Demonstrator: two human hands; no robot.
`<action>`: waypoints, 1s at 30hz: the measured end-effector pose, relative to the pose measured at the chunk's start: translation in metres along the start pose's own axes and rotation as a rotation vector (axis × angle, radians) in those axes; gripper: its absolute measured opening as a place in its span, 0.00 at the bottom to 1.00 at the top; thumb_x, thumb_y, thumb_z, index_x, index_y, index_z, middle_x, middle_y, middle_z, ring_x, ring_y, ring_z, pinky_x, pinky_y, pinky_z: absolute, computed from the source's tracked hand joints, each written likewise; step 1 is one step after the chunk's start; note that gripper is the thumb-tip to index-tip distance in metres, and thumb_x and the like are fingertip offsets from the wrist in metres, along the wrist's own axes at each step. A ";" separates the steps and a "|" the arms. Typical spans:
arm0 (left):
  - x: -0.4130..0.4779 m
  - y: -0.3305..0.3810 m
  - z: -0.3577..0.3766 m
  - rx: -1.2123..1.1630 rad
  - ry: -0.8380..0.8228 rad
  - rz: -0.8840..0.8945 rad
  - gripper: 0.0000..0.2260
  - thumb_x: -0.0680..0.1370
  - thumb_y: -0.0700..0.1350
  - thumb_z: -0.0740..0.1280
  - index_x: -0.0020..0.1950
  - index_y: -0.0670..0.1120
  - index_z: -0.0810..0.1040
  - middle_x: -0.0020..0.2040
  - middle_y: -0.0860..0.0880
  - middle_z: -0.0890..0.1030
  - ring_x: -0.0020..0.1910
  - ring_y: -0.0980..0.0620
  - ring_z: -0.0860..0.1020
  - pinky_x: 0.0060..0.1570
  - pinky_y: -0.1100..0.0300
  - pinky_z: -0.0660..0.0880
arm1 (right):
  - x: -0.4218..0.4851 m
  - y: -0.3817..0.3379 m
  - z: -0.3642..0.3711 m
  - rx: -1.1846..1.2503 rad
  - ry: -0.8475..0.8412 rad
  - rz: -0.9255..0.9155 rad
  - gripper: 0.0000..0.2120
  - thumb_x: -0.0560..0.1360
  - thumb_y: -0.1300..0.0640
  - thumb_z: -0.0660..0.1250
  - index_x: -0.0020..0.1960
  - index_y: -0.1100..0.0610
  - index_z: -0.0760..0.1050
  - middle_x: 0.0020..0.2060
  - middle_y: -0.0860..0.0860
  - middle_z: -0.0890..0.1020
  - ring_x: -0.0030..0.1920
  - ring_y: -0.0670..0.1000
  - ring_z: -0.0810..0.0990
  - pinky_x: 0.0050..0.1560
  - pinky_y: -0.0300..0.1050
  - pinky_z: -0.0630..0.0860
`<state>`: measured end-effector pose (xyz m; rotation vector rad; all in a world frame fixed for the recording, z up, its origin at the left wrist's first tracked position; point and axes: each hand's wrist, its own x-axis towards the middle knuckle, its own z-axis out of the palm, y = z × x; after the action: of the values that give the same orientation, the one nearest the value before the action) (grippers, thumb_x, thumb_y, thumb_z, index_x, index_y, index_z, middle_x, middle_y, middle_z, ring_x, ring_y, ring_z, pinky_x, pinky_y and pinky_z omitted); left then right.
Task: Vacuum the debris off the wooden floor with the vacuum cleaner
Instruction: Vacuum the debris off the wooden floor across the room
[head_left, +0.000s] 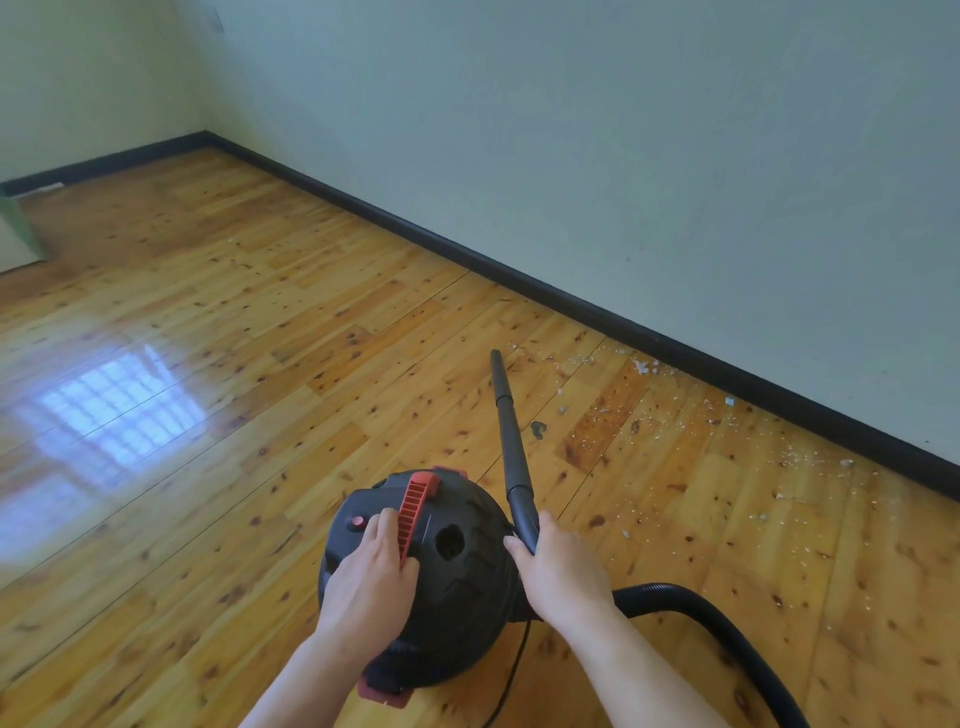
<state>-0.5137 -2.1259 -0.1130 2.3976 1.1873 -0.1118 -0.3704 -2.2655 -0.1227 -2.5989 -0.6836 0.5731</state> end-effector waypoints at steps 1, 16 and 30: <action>0.000 0.001 -0.001 -0.001 -0.005 0.005 0.16 0.85 0.48 0.58 0.72 0.51 0.59 0.52 0.55 0.72 0.38 0.57 0.76 0.29 0.65 0.69 | 0.001 0.002 0.000 0.002 -0.002 0.006 0.29 0.83 0.39 0.60 0.79 0.52 0.62 0.62 0.49 0.80 0.59 0.50 0.83 0.48 0.37 0.78; 0.015 0.011 -0.004 -0.014 -0.037 0.058 0.11 0.84 0.47 0.60 0.63 0.56 0.61 0.47 0.55 0.72 0.39 0.57 0.76 0.33 0.63 0.72 | 0.022 0.006 -0.012 -0.012 -0.023 0.085 0.27 0.84 0.40 0.59 0.77 0.53 0.63 0.62 0.50 0.81 0.57 0.50 0.83 0.45 0.37 0.77; -0.006 0.014 -0.003 -0.076 -0.096 -0.063 0.09 0.84 0.47 0.58 0.64 0.49 0.65 0.48 0.53 0.76 0.37 0.56 0.78 0.29 0.64 0.72 | 0.002 -0.010 -0.084 -0.105 -0.142 0.012 0.27 0.84 0.42 0.61 0.77 0.55 0.63 0.65 0.54 0.78 0.56 0.53 0.83 0.52 0.43 0.83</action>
<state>-0.5070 -2.1361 -0.1036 2.2636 1.2016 -0.1962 -0.3326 -2.2784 -0.0475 -2.6799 -0.7629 0.7498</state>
